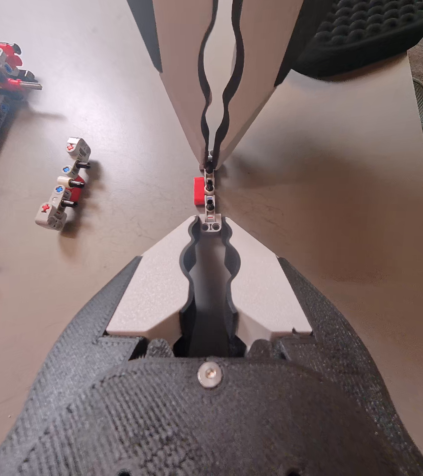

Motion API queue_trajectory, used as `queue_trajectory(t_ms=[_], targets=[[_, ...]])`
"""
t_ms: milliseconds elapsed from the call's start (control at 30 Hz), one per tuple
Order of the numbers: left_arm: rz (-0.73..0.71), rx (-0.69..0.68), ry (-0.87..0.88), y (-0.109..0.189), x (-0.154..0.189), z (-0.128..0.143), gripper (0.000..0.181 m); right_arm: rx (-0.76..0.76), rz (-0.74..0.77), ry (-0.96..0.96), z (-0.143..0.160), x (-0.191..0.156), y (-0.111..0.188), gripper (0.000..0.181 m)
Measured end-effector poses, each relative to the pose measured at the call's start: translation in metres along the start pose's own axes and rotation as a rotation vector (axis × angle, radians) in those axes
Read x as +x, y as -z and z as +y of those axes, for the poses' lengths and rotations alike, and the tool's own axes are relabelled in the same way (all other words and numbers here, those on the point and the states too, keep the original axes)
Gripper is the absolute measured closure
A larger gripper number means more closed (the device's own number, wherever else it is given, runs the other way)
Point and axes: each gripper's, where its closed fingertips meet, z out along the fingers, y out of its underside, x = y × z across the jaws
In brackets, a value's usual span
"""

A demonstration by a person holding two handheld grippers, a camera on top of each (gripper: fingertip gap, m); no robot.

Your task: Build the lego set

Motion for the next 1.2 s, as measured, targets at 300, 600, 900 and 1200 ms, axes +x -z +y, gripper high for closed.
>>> queue_trajectory(t_ms=[300, 600, 900, 1200], targets=[[-0.006, 0.000, 0.000, 0.001, 0.000, 0.000, 0.167, -0.059, 0.006, 0.035, 0.000, 0.000, -0.001, 0.179], [-0.144, 0.027, -0.269, 0.011, -0.013, -0.002, 0.167, 0.299, 0.177, -0.062, 0.001, 0.008, 0.008, 0.145], [-0.221, 0.206, -0.363, 0.026, -0.016, -0.026, 0.167, 0.674, 0.218, -0.114, -0.013, 0.014, 0.025, 0.163], [-0.328, 0.333, -0.396, 0.045, -0.023, -0.047, 0.166, 0.823, 0.484, 0.054, -0.028, 0.018, 0.056, 0.166]])
